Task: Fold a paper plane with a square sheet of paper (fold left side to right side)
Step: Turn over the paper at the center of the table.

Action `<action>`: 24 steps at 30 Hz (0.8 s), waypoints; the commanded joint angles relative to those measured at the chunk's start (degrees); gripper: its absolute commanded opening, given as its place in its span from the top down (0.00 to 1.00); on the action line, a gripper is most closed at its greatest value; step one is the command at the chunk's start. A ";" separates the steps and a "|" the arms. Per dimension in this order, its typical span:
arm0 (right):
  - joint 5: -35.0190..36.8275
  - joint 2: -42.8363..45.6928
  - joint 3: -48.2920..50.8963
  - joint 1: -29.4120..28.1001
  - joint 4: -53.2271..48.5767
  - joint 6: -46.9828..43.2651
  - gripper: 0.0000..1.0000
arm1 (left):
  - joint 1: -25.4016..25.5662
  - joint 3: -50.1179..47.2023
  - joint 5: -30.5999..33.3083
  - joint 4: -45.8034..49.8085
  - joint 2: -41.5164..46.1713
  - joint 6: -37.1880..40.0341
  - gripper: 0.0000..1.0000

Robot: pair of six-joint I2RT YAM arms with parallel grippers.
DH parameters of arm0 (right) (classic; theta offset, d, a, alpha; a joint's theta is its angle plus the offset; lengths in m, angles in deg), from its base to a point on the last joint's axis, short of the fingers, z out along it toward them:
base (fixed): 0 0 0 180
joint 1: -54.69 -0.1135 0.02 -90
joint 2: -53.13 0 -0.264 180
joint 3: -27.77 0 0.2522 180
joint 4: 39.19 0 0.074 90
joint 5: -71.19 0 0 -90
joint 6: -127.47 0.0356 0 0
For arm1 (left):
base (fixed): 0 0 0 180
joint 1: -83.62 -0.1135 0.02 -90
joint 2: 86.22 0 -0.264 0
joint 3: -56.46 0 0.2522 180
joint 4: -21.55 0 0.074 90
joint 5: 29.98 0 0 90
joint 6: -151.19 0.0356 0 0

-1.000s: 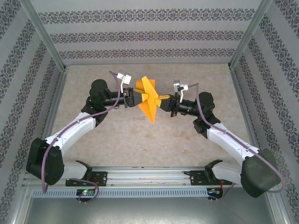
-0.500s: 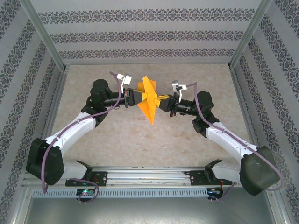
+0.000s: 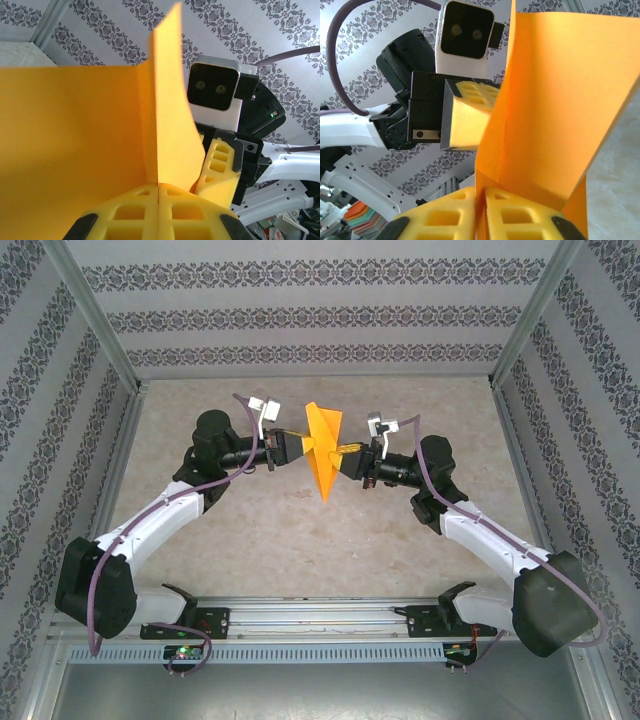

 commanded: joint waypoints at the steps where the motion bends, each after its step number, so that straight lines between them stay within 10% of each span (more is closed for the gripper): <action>1: 0.38 1.60 -1.44 0.27 1.91 0.27 0.76 | 0.58 -0.28 1.05 -0.98 1.86 1.30 1.00; 16: 6.46 9.89 6.74 2.81 -7.17 0.80 0.09 | 0.57 -1.78 2.44 -4.29 4.10 -0.32 1.00; 24: 5.71 5.99 4.50 -2.31 -6.35 -0.11 0.05 | 0.79 -1.82 2.49 -4.99 3.85 -1.07 1.00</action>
